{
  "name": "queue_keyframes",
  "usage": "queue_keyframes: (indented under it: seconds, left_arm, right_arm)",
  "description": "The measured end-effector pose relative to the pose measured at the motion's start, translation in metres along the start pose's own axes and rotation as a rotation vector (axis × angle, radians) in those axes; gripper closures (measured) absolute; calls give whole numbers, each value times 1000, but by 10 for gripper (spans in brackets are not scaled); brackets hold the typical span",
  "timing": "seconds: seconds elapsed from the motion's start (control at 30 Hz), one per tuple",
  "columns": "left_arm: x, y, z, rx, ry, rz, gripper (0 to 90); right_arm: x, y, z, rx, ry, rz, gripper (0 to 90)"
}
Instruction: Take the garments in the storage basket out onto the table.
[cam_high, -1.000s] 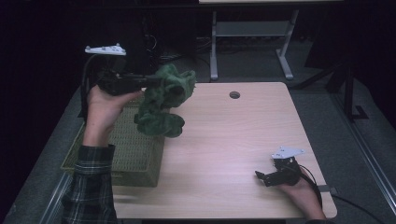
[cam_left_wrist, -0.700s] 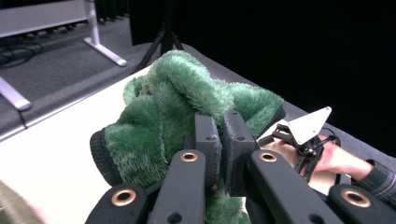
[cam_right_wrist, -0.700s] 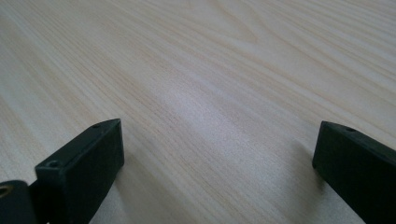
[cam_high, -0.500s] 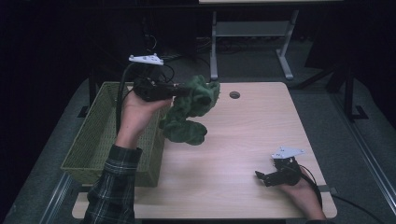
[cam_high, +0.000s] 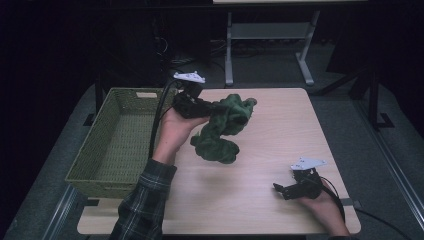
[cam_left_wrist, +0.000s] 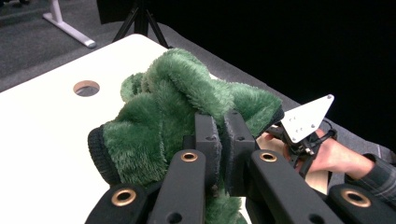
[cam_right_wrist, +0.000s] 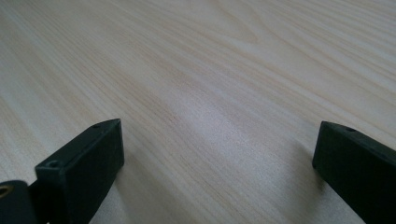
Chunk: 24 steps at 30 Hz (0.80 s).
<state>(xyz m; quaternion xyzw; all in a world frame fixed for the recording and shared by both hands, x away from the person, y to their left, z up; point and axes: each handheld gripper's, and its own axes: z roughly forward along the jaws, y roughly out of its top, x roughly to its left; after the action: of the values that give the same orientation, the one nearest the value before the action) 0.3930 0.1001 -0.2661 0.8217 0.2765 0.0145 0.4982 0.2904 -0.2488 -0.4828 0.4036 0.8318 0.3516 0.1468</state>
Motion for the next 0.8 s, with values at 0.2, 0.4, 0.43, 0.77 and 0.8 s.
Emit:
queue_keyframes:
  seconds: [0.2, 0.4, 0.43, 0.77, 0.8]
  left_arm:
    - [-5, -9, 31, 21, -8, -5, 864]
    - [-5, -20, 64, 42, -30, -23, 864]
    - [-6, -22, 70, 47, -33, -28, 864]
    - [-2, -53, 129, 134, -57, -60, 862]
    - [-2, -56, 134, 145, -50, -62, 861]
  right_arm:
    - [0, 0, 0, -1, -1, -2, 18]
    - [0, 0, 0, -6, 0, -8, 18]
    - [0, 0, 0, -2, 0, -2, 18]
    - [0, 0, 0, 1, -1, -5, 18]
    - [0, 0, 0, 0, 0, -4, 18]
